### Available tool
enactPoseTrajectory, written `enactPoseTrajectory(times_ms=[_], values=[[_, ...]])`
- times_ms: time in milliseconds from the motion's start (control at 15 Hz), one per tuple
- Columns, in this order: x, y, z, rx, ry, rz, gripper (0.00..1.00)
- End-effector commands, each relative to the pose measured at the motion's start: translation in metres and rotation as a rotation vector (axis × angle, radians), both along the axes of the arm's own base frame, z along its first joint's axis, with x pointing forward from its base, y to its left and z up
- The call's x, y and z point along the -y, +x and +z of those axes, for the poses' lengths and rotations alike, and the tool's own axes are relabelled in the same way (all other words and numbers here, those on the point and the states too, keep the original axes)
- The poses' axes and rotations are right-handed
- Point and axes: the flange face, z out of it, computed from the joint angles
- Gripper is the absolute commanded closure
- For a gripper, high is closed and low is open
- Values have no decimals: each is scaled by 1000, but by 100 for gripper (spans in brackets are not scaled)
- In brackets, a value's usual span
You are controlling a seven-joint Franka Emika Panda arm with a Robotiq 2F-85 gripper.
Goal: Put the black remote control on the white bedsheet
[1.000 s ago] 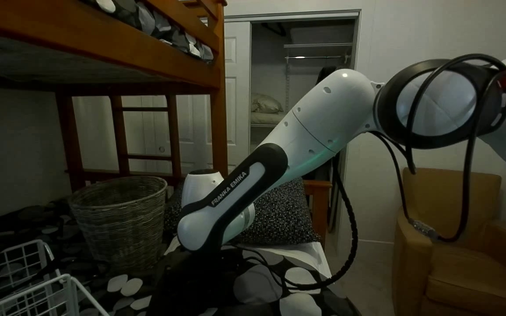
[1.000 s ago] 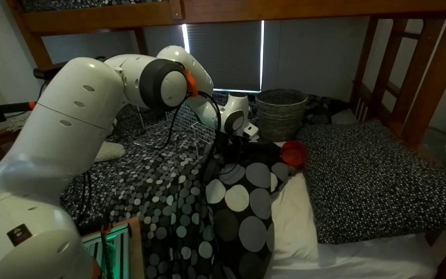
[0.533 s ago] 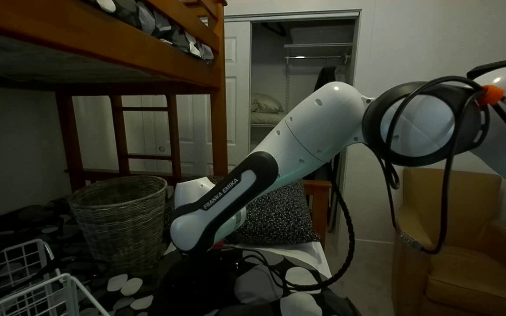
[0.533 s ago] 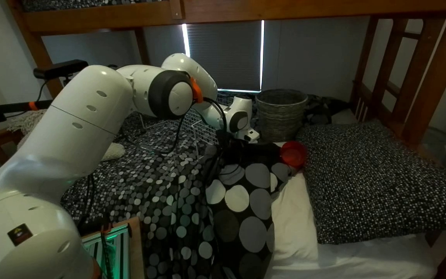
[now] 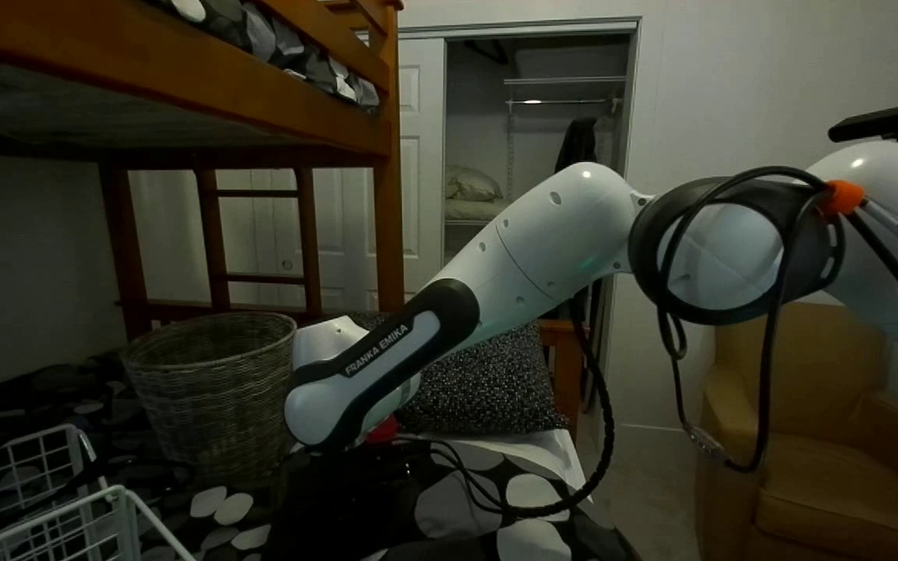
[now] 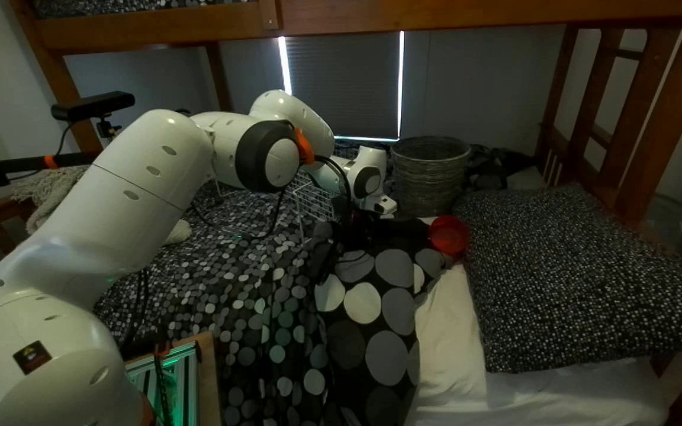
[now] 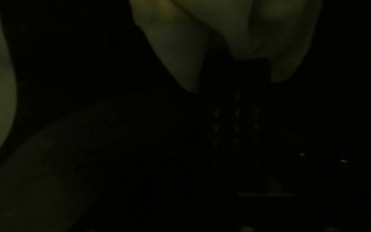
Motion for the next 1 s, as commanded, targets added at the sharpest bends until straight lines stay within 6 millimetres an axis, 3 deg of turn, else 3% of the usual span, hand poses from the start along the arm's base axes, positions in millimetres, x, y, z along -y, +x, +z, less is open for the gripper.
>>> enactPoseTrajectory(times_ms=[0, 67, 400, 600, 800, 933], values=[[0, 5, 8, 11, -31, 0, 75], [-1, 7, 19, 23, -9, -1, 75], [6, 5, 128, 222, 180, 28, 75], [24, -8, 186, 315, 210, 27, 75], [50, -35, 208, 182, 182, 151, 75], [83, -47, 211, 81, 96, 173, 75]])
